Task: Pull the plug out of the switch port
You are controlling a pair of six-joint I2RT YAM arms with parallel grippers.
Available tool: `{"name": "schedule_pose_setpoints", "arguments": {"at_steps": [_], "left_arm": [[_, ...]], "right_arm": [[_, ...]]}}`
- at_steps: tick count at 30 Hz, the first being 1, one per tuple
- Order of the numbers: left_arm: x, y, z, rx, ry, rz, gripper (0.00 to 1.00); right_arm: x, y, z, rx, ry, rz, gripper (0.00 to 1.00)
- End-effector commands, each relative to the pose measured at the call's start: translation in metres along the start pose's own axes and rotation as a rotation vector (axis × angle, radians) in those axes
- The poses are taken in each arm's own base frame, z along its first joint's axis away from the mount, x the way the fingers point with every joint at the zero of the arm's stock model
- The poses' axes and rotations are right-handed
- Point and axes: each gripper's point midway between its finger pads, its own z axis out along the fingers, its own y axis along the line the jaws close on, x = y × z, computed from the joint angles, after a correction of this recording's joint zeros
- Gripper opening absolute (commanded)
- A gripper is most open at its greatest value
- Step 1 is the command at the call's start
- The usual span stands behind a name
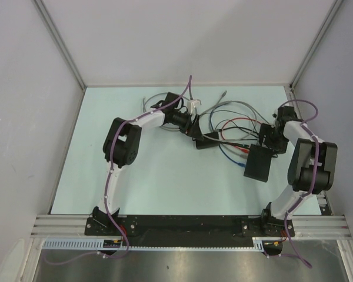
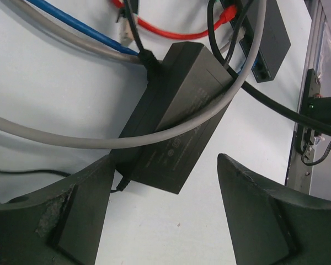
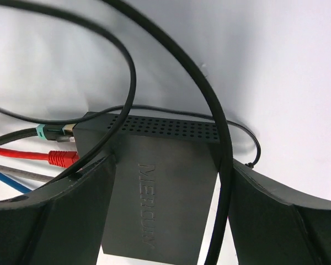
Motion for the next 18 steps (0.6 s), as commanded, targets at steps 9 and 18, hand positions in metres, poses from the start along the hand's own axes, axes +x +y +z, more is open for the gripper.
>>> {"name": "schedule_pose_setpoints", "arguments": {"at_steps": [9, 18], "left_arm": [[0.002, -0.037, -0.066, 0.002, -0.007, 0.000, 0.81], [0.013, -0.039, -0.112, -0.158, -0.045, 0.054, 0.82]], "right_arm": [[0.014, 0.078, 0.013, -0.132, 0.048, -0.146, 0.79], [0.011, 0.119, -0.002, -0.186, 0.012, -0.235, 0.80]]}}
